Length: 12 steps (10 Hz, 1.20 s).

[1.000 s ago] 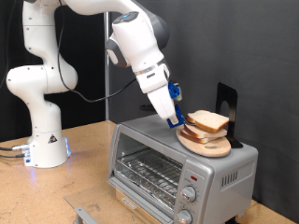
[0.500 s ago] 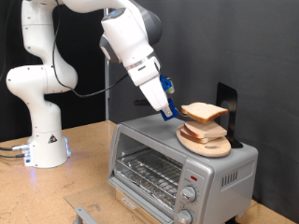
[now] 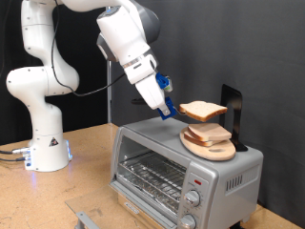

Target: Make a piece of toast with the oven

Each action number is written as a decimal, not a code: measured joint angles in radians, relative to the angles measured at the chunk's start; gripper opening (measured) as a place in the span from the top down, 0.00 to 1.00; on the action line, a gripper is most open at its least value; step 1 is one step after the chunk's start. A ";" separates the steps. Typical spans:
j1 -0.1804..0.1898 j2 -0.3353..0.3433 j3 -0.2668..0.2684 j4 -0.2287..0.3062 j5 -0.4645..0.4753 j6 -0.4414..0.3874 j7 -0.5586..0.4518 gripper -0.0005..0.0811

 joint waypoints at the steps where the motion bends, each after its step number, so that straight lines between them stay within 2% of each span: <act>1: 0.000 -0.008 -0.011 -0.006 0.024 -0.009 -0.049 0.51; 3: -0.005 -0.052 -0.056 -0.043 0.040 -0.037 -0.128 0.51; 5: -0.021 -0.107 -0.106 -0.086 0.040 -0.067 -0.165 0.51; 8: -0.051 -0.172 -0.178 -0.121 0.024 -0.166 -0.224 0.51; 10: -0.051 -0.168 -0.178 -0.124 0.030 -0.164 -0.231 0.51; 12: -0.063 -0.182 -0.219 -0.148 0.043 -0.162 -0.267 0.51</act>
